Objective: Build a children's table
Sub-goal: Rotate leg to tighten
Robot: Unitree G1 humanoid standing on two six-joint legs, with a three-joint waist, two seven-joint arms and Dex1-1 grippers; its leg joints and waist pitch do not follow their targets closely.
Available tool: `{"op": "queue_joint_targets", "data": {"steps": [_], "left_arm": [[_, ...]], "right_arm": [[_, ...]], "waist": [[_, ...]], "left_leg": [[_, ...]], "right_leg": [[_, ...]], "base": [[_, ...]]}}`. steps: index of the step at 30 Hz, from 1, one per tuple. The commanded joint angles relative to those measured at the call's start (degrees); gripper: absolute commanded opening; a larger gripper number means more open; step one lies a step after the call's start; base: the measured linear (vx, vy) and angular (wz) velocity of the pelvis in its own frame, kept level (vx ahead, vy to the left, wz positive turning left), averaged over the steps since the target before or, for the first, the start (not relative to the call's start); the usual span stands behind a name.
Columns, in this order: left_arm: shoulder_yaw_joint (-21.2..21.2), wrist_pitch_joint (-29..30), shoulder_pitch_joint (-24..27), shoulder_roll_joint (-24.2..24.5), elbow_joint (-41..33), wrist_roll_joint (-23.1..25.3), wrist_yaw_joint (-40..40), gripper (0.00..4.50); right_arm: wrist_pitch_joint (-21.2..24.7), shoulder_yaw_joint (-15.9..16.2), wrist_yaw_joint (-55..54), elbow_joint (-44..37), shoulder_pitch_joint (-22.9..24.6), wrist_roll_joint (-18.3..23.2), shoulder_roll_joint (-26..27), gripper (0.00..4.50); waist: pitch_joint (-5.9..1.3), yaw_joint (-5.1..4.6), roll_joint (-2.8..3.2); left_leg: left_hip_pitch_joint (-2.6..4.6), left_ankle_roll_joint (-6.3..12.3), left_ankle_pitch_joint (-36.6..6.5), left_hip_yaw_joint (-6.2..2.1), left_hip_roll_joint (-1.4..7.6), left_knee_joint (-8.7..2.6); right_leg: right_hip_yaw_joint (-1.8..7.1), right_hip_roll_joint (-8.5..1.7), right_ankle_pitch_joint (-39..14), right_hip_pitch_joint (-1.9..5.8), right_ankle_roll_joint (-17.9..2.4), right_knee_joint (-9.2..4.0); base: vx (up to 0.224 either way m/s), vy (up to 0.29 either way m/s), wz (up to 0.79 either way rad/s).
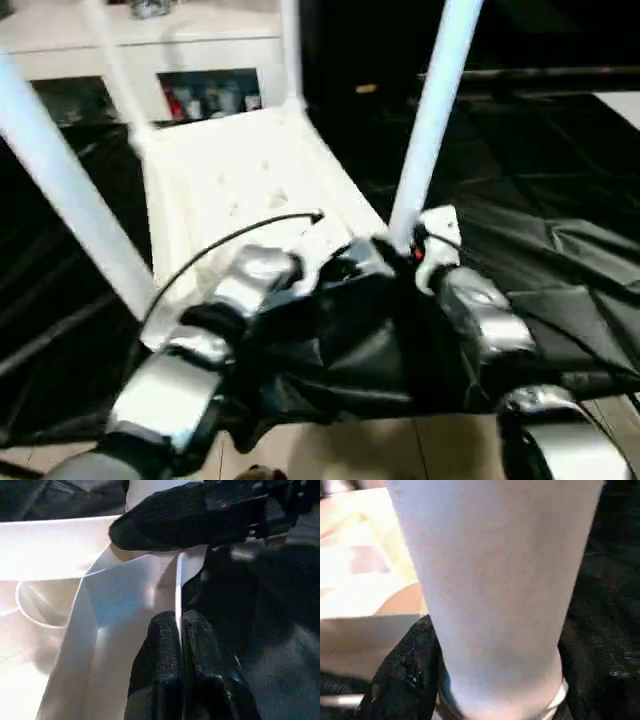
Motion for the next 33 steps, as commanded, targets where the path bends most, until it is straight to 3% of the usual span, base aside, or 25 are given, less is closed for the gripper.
{"op": "queue_joint_targets", "data": {"steps": [1, 3, 5, 6, 10, 16, 17, 21, 25, 29, 33], "left_arm": [[1.18, -0.95, -1.79, -2.85, 0.27, -0.33, 4.92, 0.0], [0.85, -1.69, -1.55, -2.91, 0.12, -0.02, 4.1, 0.0], [0.81, -2.43, -0.98, -2.5, -0.52, -0.5, 1.39, 0.0], [0.64, -3.0, -0.62, -1.97, -0.85, -0.69, -0.23, 0.0], [0.37, -4.14, 0.27, -0.53, -1.68, -1.49, -4.67, 0.0], [-0.29, -5.49, 2.43, 3.16, -4.1, -2.29, -14.94, 0.0], [-0.56, -5.72, 2.98, 3.98, -4.81, -2.59, -17.57, 0.0], [-1.1, -5.01, 4.88, 6.44, -7.89, -4.78, -26.57, 0.0], [-2.07, -4.44, 6.37, 8.43, -10.17, -5.25, -31.13, 0.0], [-1.87, -3.89, 7.68, 9.56, -11.94, -5.18, -33.54, 0.0], [-1.89, -3.46, 8.26, 10.08, -12.97, -5.24, -34.16, 0.0]], "right_arm": [[1.07, 3.62, 0.8, 2.84, 0.38, -0.95, 5.13, 2.73], [-1.36, 5.57, 3.3, 2.44, 0.53, -2.58, 5.07, 2.73], [-2.22, 4.68, 6.33, 1.34, 1.0, -0.83, 4.86, 3.29], [-2.51, 4.48, 8.35, 0.52, 1.24, -0.09, 4.33, 3.43], [-2.72, 5.29, 12.96, -0.97, 1.56, 0.21, 2.06, 3.78], [-1.99, 7.63, 29.24, -6.38, 3.53, 2.05, -4.78, 3.78], [-1.47, 8.4, 33.57, -8.8, 4.49, 3.04, -6.82, 3.78], [0.01, 9.97, 43.31, -13.59, 6.69, 4.2, -11.9, 3.78], [-0.84, 10.18, 47.12, -14.72, 7.31, 4.09, -14.89, 3.78], [-0.34, 9.66, 48.93, -15.51, 7.11, 4.8, -16.13, 3.64], [0.54, 9.85, 50.3, -16.38, 7.24, 5.37, -16.7, 3.33]], "waist": [[-3.68, 0.11, -0.5], [-3.68, 0.22, -0.75], [-3.69, 0.31, -0.62], [-3.7, 0.28, -1.05], [-3.82, 0.62, -0.83], [-3.87, 1.12, -0.96], [-3.87, 1.62, -0.99], [-3.8, 2.33, -1.03], [-3.68, 3.06, -0.93], [-3.72, 3.01, -1.0], [-3.84, 3.03, -1.05]], "left_leg": [[1.76, -0.56, -23.71, -2.48, 2.99, -4.9], [1.64, 0.42, -22.64, -2.36, 3.0, -4.8], [1.57, 0.98, -22.33, -2.37, 3.02, -4.76], [1.53, 1.31, -22.12, -2.33, 3.0, -4.76], [1.3, 2.94, -19.47, -2.14, 3.16, -4.51], [1.18, 4.65, -17.36, -2.01, 3.32, -4.23], [1.35, 5.21, -16.96, -1.99, 3.53, -4.18], [1.39, 5.19, -17.14, -1.96, 3.73, -4.27], [1.85, 3.05, -19.56, -2.07, 3.99, -4.59], [1.85, 2.13, -19.78, -2.05, 3.86, -4.66], [1.72, 2.79, -18.19, -1.98, 3.79, -4.5]], "right_leg": [[1.75, -2.62, -16.81, 1.73, -11.91, -4.83], [1.71, -2.59, -15.41, 1.84, -12.17, -4.75], [1.71, -2.7, -15.71, 1.94, -12.15, -4.75], [1.67, -2.65, -15.77, 2.02, -12.11, -4.79], [1.54, -2.61, -13.32, 2.27, -13.18, -4.33], [1.42, -2.59, -11.65, 2.52, -14.14, -4.08], [1.5, -2.6, -11.31, 2.49, -14.33, -4.01], [1.64, -2.7, -11.65, 2.33, -14.72, -3.88], [1.86, -2.85, -15.29, 1.92, -14.23, -4.09], [1.93, -2.77, -14.84, 1.93, -14.0, -4.0], [1.92, -2.77, -12.92, 2.02, -14.14, -3.78]], "base": [[0.0, 0.0, 0.0], [0.0, 0.0, 0.0], [0.0, 0.0, 0.0], [0.0, 0.0, 0.0], [0.0, 0.0, 0.0], [0.0, 0.0, 0.0], [0.0, 0.0, 0.0], [0.0, 0.0, 0.0], [0.0, 0.0, 0.0], [0.0, 0.0, 0.0], [0.0, 0.0, 0.0]]}}
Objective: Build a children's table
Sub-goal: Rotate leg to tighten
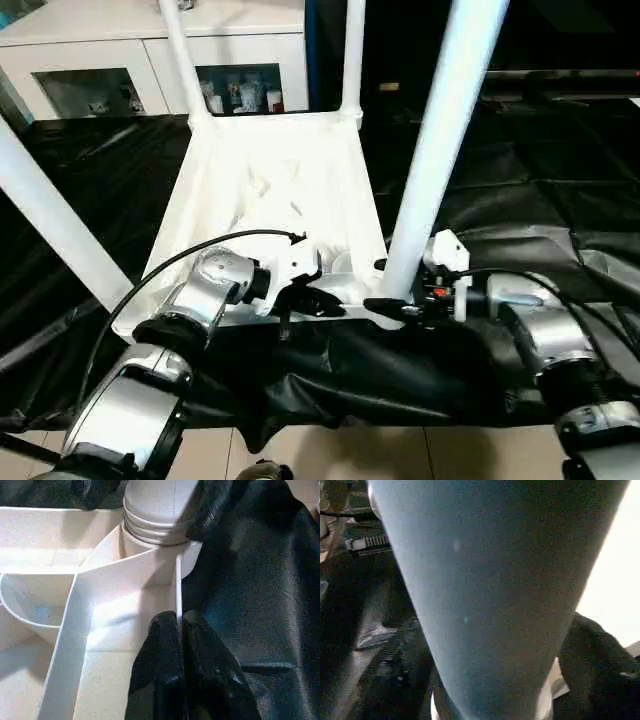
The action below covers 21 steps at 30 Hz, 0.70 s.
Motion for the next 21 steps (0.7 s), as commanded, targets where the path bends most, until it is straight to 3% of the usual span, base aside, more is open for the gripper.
{"op": "queue_joint_targets", "data": {"steps": [1, 6, 9, 11, 12, 15, 17, 19, 21], "left_arm": [[0.02, -0.06, 0.71, -0.34, -1.49, -2.18, -2.03, 0.0], [0.42, 0.66, 1.03, -0.31, -2.48, -2.4, -1.64, 0.0], [0.55, 0.84, 1.03, -0.5, -2.46, -2.33, -1.0, 0.0], [0.96, 0.41, 0.33, -1.29, -1.1, -1.42, 3.14, 0.0], [1.23, 0.26, -1.0, -2.25, 1.15, 0.15, 9.11, 0.0], [1.81, 0.65, -2.65, -3.57, 3.7, 1.37, 15.55, 0.0], [2.75, 1.24, -3.87, -5.35, 5.01, 1.2, 19.92, 0.0], [3.05, 2.09, -4.7, -6.84, 5.74, 1.17, 22.33, 0.0], [3.15, 3.2, -6.2, -10.42, 7.23, 1.97, 28.95, 0.0]], "right_arm": [[0.92, 0.31, 1.41, -1.45, 0.16, 0.89, -0.45, 3.19], [1.72, 0.48, 2.88, -1.9, 0.28, 1.66, -0.45, 2.67], [2.08, 0.56, 2.99, -2.49, 0.74, 1.79, -0.45, 2.58], [3.36, 0.45, 1.18, -2.86, 1.81, 1.74, 0.44, 2.25], [3.85, 0.08, -3.8, -1.42, 2.39, 0.34, 2.11, 2.2], [3.29, -0.57, -13.04, 2.26, 2.23, -2.68, 4.7, 2.08], [3.68, -1.55, -21.26, 5.54, 1.64, -4.13, 7.01, 2.06], [4.41, -2.88, -28.13, 7.77, 1.03, -4.37, 9.26, 2.04], [5.7, -5.33, -39.46, 10.48, -0.49, -4.07, 13.85, 2.04]], "waist": [[-3.88, -0.05, -1.26], [-3.9, -0.01, -1.34], [-3.88, 0.03, -1.31], [-3.87, 0.05, -1.32], [-3.87, 0.02, -1.28], [-3.46, -0.38, -1.12], [-2.97, -1.32, -1.08], [-2.86, -2.24, -1.04], [-2.75, -3.07, -0.48]], "left_leg": [[1.79, 3.06, -17.7, -2.0, 3.69, -4.15], [1.66, 3.67, -16.63, -2.01, 3.66, -4.02], [1.73, 3.7, -16.48, -2.02, 3.7, -4.03], [1.73, 3.5, -16.47, -2.02, 3.67, -4.01], [1.75, 3.47, -16.54, -2.0, 3.68, -4.02], [2.06, 0.58, -21.07, -2.28, 3.52, -4.38], [2.35, -1.99, -26.3, -2.81, 3.34, -4.8], [2.61, -3.24, -29.57, -3.16, 3.24, -4.99], [2.38, -3.75, -31.62, -3.61, 3.17, -5.34]], "right_leg": [[2.01, -2.69, -12.46, 2.13, -14.28, -3.8], [1.93, -2.75, -12.37, 2.24, -14.49, -3.72], [1.96, -2.68, -12.73, 2.17, -14.35, -3.78], [1.99, -2.69, -12.83, 2.16, -14.12, -3.83], [2.01, -2.67, -12.97, 2.11, -14.03, -3.86], [1.99, -2.86, -20.67, 1.69, -12.17, -4.57], [1.84, -2.91, -27.51, 1.4, -10.02, -5.31], [1.76, -2.91, -30.89, 1.15, -8.59, -5.66], [1.5, -2.84, -31.75, 1.36, -7.47, -5.91]], "base": [[0.0, 0.0, 0.0], [0.0, 0.0, 0.0], [0.0, 0.0, 0.0], [0.0, 0.0, 0.0], [0.0, 0.0, 0.0], [0.0, 0.0, 0.0], [0.0, 0.0, 0.0], [0.0, 0.0, 0.0], [0.0, 0.0, 0.0]]}}
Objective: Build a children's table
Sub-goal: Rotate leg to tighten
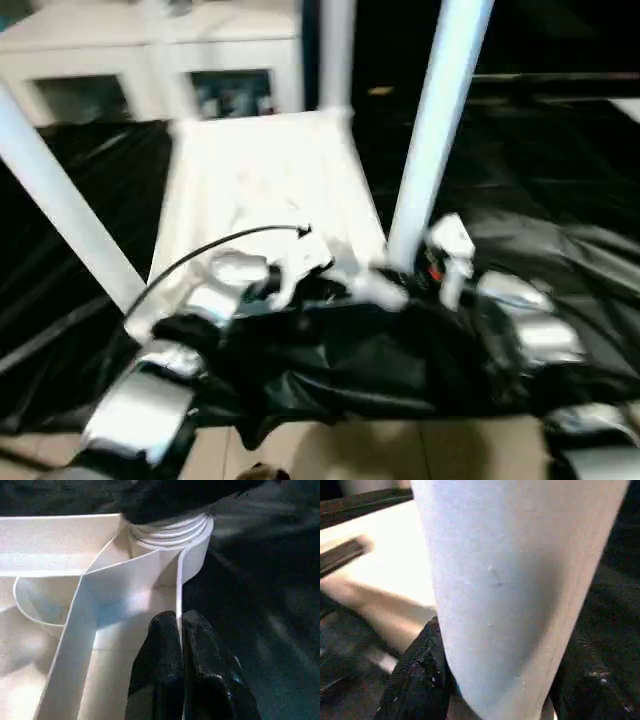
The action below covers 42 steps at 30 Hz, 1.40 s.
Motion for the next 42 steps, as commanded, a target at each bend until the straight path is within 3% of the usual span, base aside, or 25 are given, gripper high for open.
{"op": "queue_joint_targets", "data": {"steps": [1, 2, 3, 5, 8, 9, 11, 12, 13, 14, 15, 16, 17, 20, 25, 27, 30, 32, 35, 38, 40, 41, 42], "left_arm": [[1.65, 0.56, -2.68, -3.92, 0.58, -0.5, 8.08, 0.0], [1.5, 0.45, -3.08, -4.73, 1.23, -0.38, 9.41, 0.0], [1.35, 0.21, -3.4, -5.57, 1.82, -0.28, 10.59, 0.0], [1.37, -0.33, -3.67, -6.91, 2.57, -0.42, 10.96, 0.0], [1.51, -1.0, -3.42, -6.72, 2.53, -0.56, 9.72, 0.0], [1.43, -1.52, -3.06, -6.23, 2.24, -0.74, 8.35, 0.0], [1.39, -1.87, -2.82, -5.9, 2.04, -0.89, 7.41, 0.0], [1.34, -2.49, -2.51, -5.42, 1.8, -1.12, 5.88, 0.0], [1.31, -3.06, -2.33, -5.06, 1.77, -1.26, 4.78, 0.0], [1.27, -3.27, -1.93, -4.34, 1.51, -1.54, 2.91, 0.0], [1.27, -3.27, -1.93, -4.34, 1.51, -1.54, 2.91, 0.0], [0.79, -3.92, -1.24, -2.8, 0.72, -1.6, -0.54, 0.0], [0.62, -4.15, -0.85, -1.95, 0.25, -1.67, -2.45, 0.0], [0.5, -5.06, 0.05, 0.56, -0.98, -2.39, -8.06, 0.0], [0.7, -4.18, 1.16, 2.61, -2.88, -3.89, -14.72, 0.0], [-0.21, -2.56, 2.53, 4.81, -5.2, -5.08, -21.85, 0.0], [-0.63, -2.16, 3.12, 5.72, -6.17, -5.38, -24.4, 0.0], [-0.83, -1.88, 3.66, 6.38, -6.9, -5.59, -26.05, 0.0], [-0.83, -1.88, 3.66, 6.38, -6.9, -5.59, -26.05, 0.0], [-0.83, -1.88, 3.66, 6.38, -6.9, -5.59, -26.05, 0.0], [-0.79, -1.51, 3.94, 6.63, -7.37, -5.64, -26.8, 0.0], [-0.71, -1.2, 4.23, 6.96, -7.91, -5.66, -27.15, 0.0], [-0.57, -1.1, 4.42, 7.22, -8.3, -5.54, -26.97, 0.0]], "right_arm": [[3.83, 0.88, -8.99, 5.71, 0.58, -1.63, 4.48, 2.04], [3.7, 0.7, -11.19, 6.33, 0.0, -2.16, 5.5, 2.04], [3.65, 0.68, -12.63, 6.99, -0.74, -2.57, 6.61, 2.04], [2.65, 1.56, -12.29, 7.75, -1.98, -3.13, 8.5, 2.04], [-0.04, 4.17, -8.78, 7.25, -2.05, -4.88, 8.12, 2.04], [-0.14, 4.01, -6.4, 6.68, -1.88, -3.84, 7.88, 2.6], [-0.03, 3.73, -4.89, 6.18, -1.77, -2.93, 7.75, 2.74], [0.2, 3.68, -2.69, 5.29, -1.57, -2.01, 7.32, 2.79], [0.24, 3.6, -1.0, 4.77, -1.5, -1.53, 7.02, 2.93], [-0.16, 4.23, 1.83, 3.81, -1.23, -1.65, 5.73, 3.09], [-0.16, 4.23, 1.83, 3.81, -1.23, -1.65, 5.73, 3.19], [0.64, 5.58, 8.49, 1.42, -0.28, -0.89, 3.06, 3.19], [0.61, 6.36, 12.19, 0.1, 0.32, -0.76, 1.45, 3.19], [1.16, 6.59, 20.07, -3.03, 1.52, 1.1, -2.72, 3.19], [1.67, 6.54, 26.71, -5.35, 2.26, 2.83, -6.55, 3.19], [1.39, 6.4, 31.71, -5.91, 2.24, 3.11, -9.44, 3.19], [1.9, 6.25, 33.77, -6.2, 2.09, 3.63, -10.38, 3.19], [1.99, 6.27, 34.79, -5.98, 1.75, 3.78, -10.94, 2.93], [1.99, 6.27, 34.79, -5.98, 1.75, 3.78, -10.94, 2.93], [1.99, 6.27, 34.79, -5.98, 1.75, 3.78, -10.94, 2.93], [1.96, 6.33, 35.2, -5.91, 1.61, 3.78, -11.14, 2.71], [2.07, 6.72, 36.11, -5.73, 1.37, 3.87, -10.97, 2.62], [2.28, 7.1, 36.87, -5.77, 1.28, 4.07, -10.78, 2.53]], "waist": [[-2.83, -0.8, -0.08], [-2.9, -1.25, -0.43], [-2.89, -1.25, -0.07], [-2.83, -1.73, -0.22], [-3.0, -1.82, -0.46], [-3.1, -1.78, -0.41], [-3.26, -1.61, -0.45], [-3.29, -1.56, -0.8], [-3.4, -1.33, -0.62], [-3.47, -1.15, -0.97], [-3.5, -0.97, -0.87], [-3.48, -0.78, -1.07], [-3.52, -0.13, -1.15], [-3.62, 0.67, -1.41], [-3.9, 1.76, -1.52], [-4.02, 1.98, -1.73], [-4.2, 2.15, -1.51], [-4.4, 2.72, -1.64], [-4.43, 3.04, -1.53], [-4.17, 2.91, -1.57], [-4.15, 2.91, -1.61], [-4.17, 2.94, -2.15], [-4.22, 3.1, -1.89]], "left_leg": [[2.21, -4.25, -33.22, -3.55, 3.13, -5.69], [2.08, -4.17, -33.68, -3.7, 3.08, -5.75], [2.14, -4.09, -34.01, -3.7, 3.02, -5.75], [2.59, -3.42, -35.88, -3.55, 2.75, -5.56], [2.32, -2.19, -34.64, -3.45, 2.82, -5.66], [2.28, -1.97, -34.06, -3.44, 2.83, -5.67], [1.97, -0.76, -31.44, -3.16, 2.9, -5.72], [1.86, -0.28, -30.77, -3.05, 2.89, -5.72], [1.86, 0.39, -29.25, -2.91, 2.97, -5.62], [1.71, 1.14, -27.5, -2.66, 2.98, -5.48], [1.68, 1.49, -26.63, -2.57, 2.97, -5.42], [1.75, 2.13, -25.43, -2.33, 3.04, -5.32], [1.51, 3.04, -23.65, -2.24, 3.18, -5.16], [1.38, 3.97, -20.95, -2.04, 3.36, -4.9], [1.29, 4.79, -16.76, -1.82, 3.46, -4.45], [1.12, 5.56, -15.15, -1.76, 3.41, -4.23], [1.14, 6.91, -12.35, -1.63, 3.48, -3.96], [1.16, 7.53, -10.37, -1.58, 3.56, -3.72], [1.25, 7.54, -10.52, -1.57, 3.67, -3.64], [1.17, 6.24, -13.18, -1.67, 3.59, -3.92], [1.19, 5.61, -13.72, -1.7, 3.62, -4.01], [1.12, 5.66, -13.37, -1.66, 3.57, -3.95], [1.09, 5.84, -12.66, -1.72, 3.61, -3.89]], "right_leg": [[1.26, -2.67, -31.44, 0.74, -7.61, -5.47], [1.12, -2.66, -30.8, 0.97, -7.35, -5.67], [1.13, -2.62, -30.55, 0.93, -7.29, -5.76], [1.06, -2.55, -31.06, 0.47, -7.33, -6.25], [1.2, -2.54, -29.09, 0.68, -7.63, -6.23], [1.26, -2.59, -28.24, 0.81, -7.89, -6.15], [1.52, -2.55, -23.7, 1.11, -9.51, -5.81], [1.53, -2.52, -22.87, 1.23, -9.84, -5.79], [1.65, -2.65, -21.1, 1.35, -10.61, -5.57], [1.65, -2.64, -19.59, 1.54, -11.36, -5.39], [1.62, -2.66, -19.15, 1.64, -11.61, -5.29], [1.62, -2.6, -19.15, 1.54, -11.92, -5.35], [1.57, -2.65, -18.98, 1.99, -11.76, -5.19], [1.72, -2.84, -19.33, 1.95, -11.69, -5.0], [1.81, -2.81, -15.74, 1.95, -13.37, -4.14], [1.74, -2.87, -13.77, 2.11, -14.01, -3.78], [1.68, -2.61, -9.56, 1.98, -15.35, -3.32], [1.65, -2.54, -7.57, 1.88, -15.96, -2.9], [1.68, -2.5, -6.91, 1.67, -16.16, -2.75], [1.63, -2.57, -10.82, 1.68, -15.12, -3.18], [1.69, -2.64, -12.09, 1.72, -14.66, -3.28], [1.69, -2.65, -11.99, 1.81, -14.59, -3.28], [1.72, -2.74, -11.6, 1.8, -14.65, -3.13]], "base": [[0.0, 0.0, 0.0], [0.0, 0.0, 0.0], [0.0, 0.0, 0.0], [0.0, 0.0, 0.0], [0.0, 0.0, 0.0], [0.0, 0.0, 0.0], [0.0, 0.0, 0.0], [0.0, 0.0, 0.0], [0.0, 0.0, 0.0], [0.0, 0.0, 0.0], [0.0, 0.0, 0.0], [0.0, 0.0, 0.0], [0.0, 0.0, 0.0], [0.0, 0.0, 0.0], [0.0, 0.0, 0.0], [0.0, 0.0, 0.0], [0.0, 0.0, 0.0], [0.0, 0.0, 0.0], [0.0, 0.0, 0.0], [0.0, 0.0, 0.0], [0.0, 0.0, 0.0], [0.0, 0.0, 0.0], [0.0, 0.0, 0.0]]}}
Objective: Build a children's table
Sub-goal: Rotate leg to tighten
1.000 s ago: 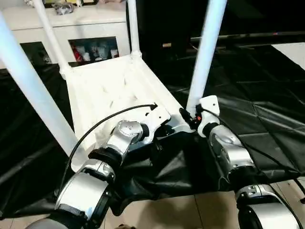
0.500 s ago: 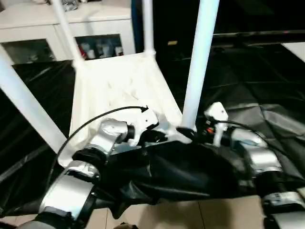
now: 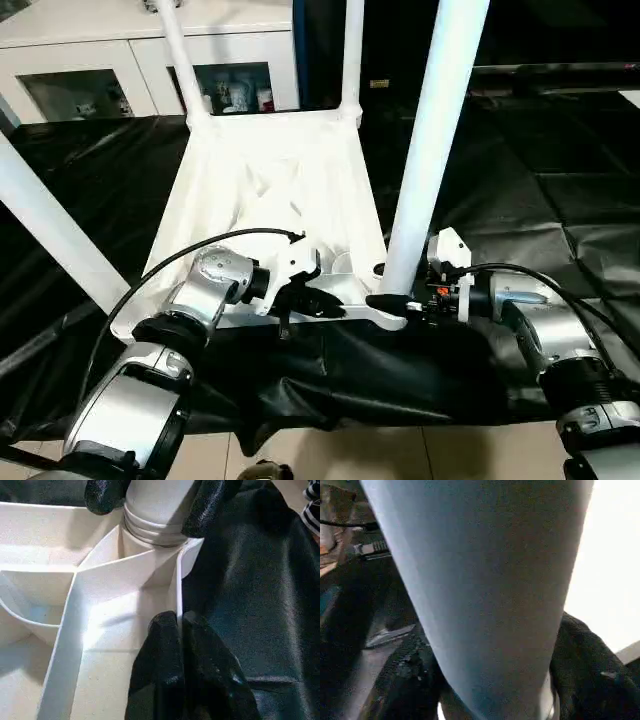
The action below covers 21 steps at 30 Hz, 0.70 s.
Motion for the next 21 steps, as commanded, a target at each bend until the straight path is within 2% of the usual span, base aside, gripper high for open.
{"op": "queue_joint_targets", "data": {"steps": [1, 5, 6, 7, 8, 10, 11, 13, 14, 15, 16, 17, 18, 19, 20, 21], "left_arm": [[0.41, 0.06, 0.82, -0.28, -1.45, -2.23, -1.62, 0.0], [0.74, -0.31, 0.48, -0.62, -0.95, -1.03, 3.4, 0.0], [0.74, -0.46, -0.18, -0.98, 0.28, 0.41, 7.65, 0.0], [0.86, -0.09, -0.69, -1.32, 1.21, 1.19, 10.58, 0.0], [1.68, 0.51, -1.72, -2.59, 2.98, 1.87, 16.42, 0.0], [2.28, 0.86, -2.28, -3.45, 3.89, 1.97, 19.52, 0.0], [2.75, 1.72, -2.75, -4.64, 4.46, 1.86, 22.12, 0.0], [3.32, 3.46, -3.54, -6.68, 5.41, 1.76, 26.35, 0.0], [3.62, 4.29, -4.09, -7.83, 6.14, 1.8, 29.05, 0.0], [4.04, 4.8, -4.69, -9.13, 6.96, 1.73, 32.0, 0.0], [4.04, 4.8, -4.69, -9.13, 6.96, 1.73, 32.0, 0.0], [4.67, 5.1, -5.86, -11.44, 8.72, 1.63, 36.97, 0.0], [4.68, 5.01, -6.05, -11.91, 8.96, 1.63, 37.53, 0.0], [4.66, 4.93, -6.11, -12.06, 9.03, 1.63, 37.61, 0.0], [4.55, 4.56, -6.38, -12.6, 9.26, 1.67, 37.76, 0.0], [4.55, 4.56, -6.39, -12.6, 9.26, 1.67, 37.76, 0.0]], "right_arm": [[0.8, 1.25, 1.64, -0.32, -0.26, 0.06, -0.12, 2.46], [0.17, 0.34, -1.47, 0.47, 0.33, -0.14, 1.29, 2.4], [0.05, -0.28, -5.16, 1.72, 0.22, -0.86, 2.28, 2.39], [0.01, -0.75, -8.09, 2.79, 0.05, -1.42, 3.06, 2.39], [-0.37, -1.75, -15.97, 5.52, -0.42, -3.08, 5.07, 2.38], [-0.6, -2.31, -20.64, 7.1, -0.7, -4.04, 6.26, 2.38], [-0.42, -3.05, -25.74, 8.61, -0.94, -4.64, 7.79, 2.38], [0.33, -4.23, -32.84, 10.62, -1.36, -4.89, 10.29, 2.38], [0.72, -5.14, -37.23, 11.76, -1.83, -4.86, 11.86, 2.37], [0.83, -6.0, -41.7, 12.77, -2.4, -4.97, 13.59, 2.36], [0.83, -6.0, -41.7, 12.77, -2.4, -4.97, 13.59, 2.34], [0.55, -6.99, -49.03, 14.64, -3.45, -5.86, 16.87, 2.29], [0.37, -6.74, -50.0, 14.8, -3.58, -6.3, 17.6, 2.2], [0.18, -6.26, -49.81, 14.73, -3.59, -6.64, 17.86, 2.13], [-0.85, -3.55, -47.28, 14.09, -3.42, -8.09, 19.01, 2.13], [-0.87, -3.48, -47.18, 14.06, -3.41, -8.12, 19.03, 2.13]], "waist": [[-4.24, 0.16, -1.71], [-4.22, 0.14, -1.88], [-4.17, 0.07, -1.86], [-3.94, -0.06, -1.77], [-3.75, -0.47, -1.6], [-3.59, -0.74, -1.8], [-3.43, -1.06, -1.63], [-3.36, -1.95, -1.52], [-3.26, -2.39, -1.18], [-3.1, -2.64, -1.29], [-2.82, -3.16, -1.32], [-2.65, -3.71, -1.18], [-2.64, -3.99, -1.24], [-2.68, -4.37, -1.36], [-2.7, -4.69, -0.88], [-2.82, -4.8, -0.96]], "left_leg": [[1.61, 6.04, -11.96, -1.8, 3.66, -3.34], [1.54, 6.3, -11.26, -1.74, 3.56, -3.23], [1.49, 6.03, -11.49, -1.8, 3.58, -3.26], [1.52, 5.25, -13.15, -1.81, 3.53, -3.42], [1.69, 3.7, -15.56, -1.84, 3.52, -3.59], [1.95, 1.17, -18.99, -2.19, 3.41, -3.95], [1.89, 0.48, -19.85, -2.3, 3.49, -4.14], [2.32, -1.51, -24.46, -2.69, 3.35, -4.44], [2.39, -1.87, -26.17, -2.83, 3.33, -4.61], [2.46, -1.96, -27.19, -2.81, 3.27, -4.76], [2.71, -2.55, -29.84, -2.89, 3.04, -4.79], [3.19, -3.02, -32.55, -3.07, 2.83, -4.66], [3.35, -3.28, -33.33, -3.15, 2.79, -4.62], [3.35, -3.19, -34.02, -3.5, 2.67, -4.65], [3.09, -2.95, -34.36, -3.62, 2.77, -4.95], [3.11, -2.65, -34.42, -3.65, 2.78, -5.02]], "right_leg": [[1.8, -2.67, -11.71, 2.66, -14.12, -2.9], [1.78, -2.6, -10.83, 2.65, -14.29, -2.79], [1.8, -2.63, -11.4, 2.6, -14.16, -2.84], [1.8, -2.6, -13.93, 2.47, -13.73, -3.14], [1.92, -2.69, -17.55, 2.04, -13.15, -3.54], [1.81, -2.76, -22.53, 2.16, -11.55, -4.05], [1.88, -2.83, -23.71, 2.09, -11.15, -4.16], [1.7, -2.65, -26.5, 1.92, -9.63, -4.56], [1.66, -2.6, -27.04, 1.85, -9.25, -4.7], [1.58, -2.5, -27.67, 1.77, -8.95, -4.98], [1.39, -2.41, -30.11, 1.48, -8.25, -5.39], [1.15, -2.47, -33.61, 1.25, -7.05, -5.88], [1.12, -2.53, -34.6, 1.14, -6.65, -6.05], [0.77, -2.57, -36.13, 1.4, -5.61, -6.39], [0.67, -2.54, -35.55, 1.71, -4.93, -6.57], [0.63, -2.48, -34.76, 1.78, -4.96, -6.6]], "base": [[0.0, 0.0, 0.0], [0.0, 0.0, 0.0], [0.0, 0.0, 0.0], [0.0, 0.0, 0.0], [0.0, 0.0, 0.0], [0.0, 0.0, 0.0], [0.0, 0.0, 0.0], [0.0, 0.0, 0.0], [0.0, 0.0, 0.0], [0.0, 0.0, 0.0], [0.0, 0.0, 0.0], [0.0, 0.0, 0.0], [0.0, 0.0, 0.0], [0.0, 0.0, 0.0], [0.0, 0.0, 0.0], [0.0, 0.0, 0.0]]}}
